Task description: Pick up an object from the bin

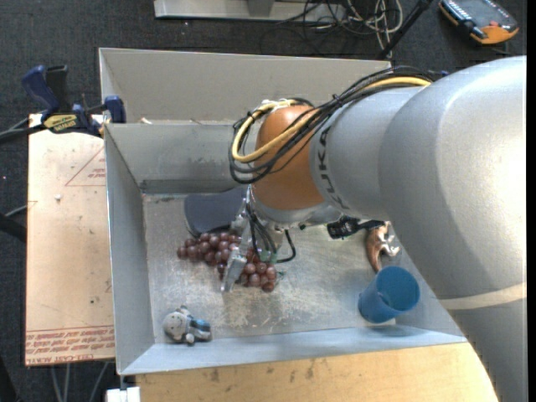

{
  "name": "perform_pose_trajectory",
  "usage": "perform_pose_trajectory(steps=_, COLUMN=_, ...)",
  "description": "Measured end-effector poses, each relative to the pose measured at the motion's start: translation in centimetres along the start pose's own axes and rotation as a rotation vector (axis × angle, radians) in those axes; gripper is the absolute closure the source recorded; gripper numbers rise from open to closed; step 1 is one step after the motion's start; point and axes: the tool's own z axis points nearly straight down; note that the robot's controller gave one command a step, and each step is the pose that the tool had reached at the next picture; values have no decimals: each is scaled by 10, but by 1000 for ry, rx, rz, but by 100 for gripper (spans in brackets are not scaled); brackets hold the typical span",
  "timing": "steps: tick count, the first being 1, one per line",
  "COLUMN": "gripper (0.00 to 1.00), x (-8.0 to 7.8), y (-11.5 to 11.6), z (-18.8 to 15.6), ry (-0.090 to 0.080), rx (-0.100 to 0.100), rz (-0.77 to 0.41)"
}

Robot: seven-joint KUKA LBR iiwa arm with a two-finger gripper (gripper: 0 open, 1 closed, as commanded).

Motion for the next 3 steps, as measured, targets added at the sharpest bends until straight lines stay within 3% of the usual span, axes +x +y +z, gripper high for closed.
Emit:
perform_pose_trajectory(steps=1, gripper=100, x=2, y=1, z=5, ry=-25, rx=-10, rz=27)
perform_pose_trajectory(steps=3, gripper=100, x=3, y=1, z=2, ry=-17, rx=-7, rz=26)
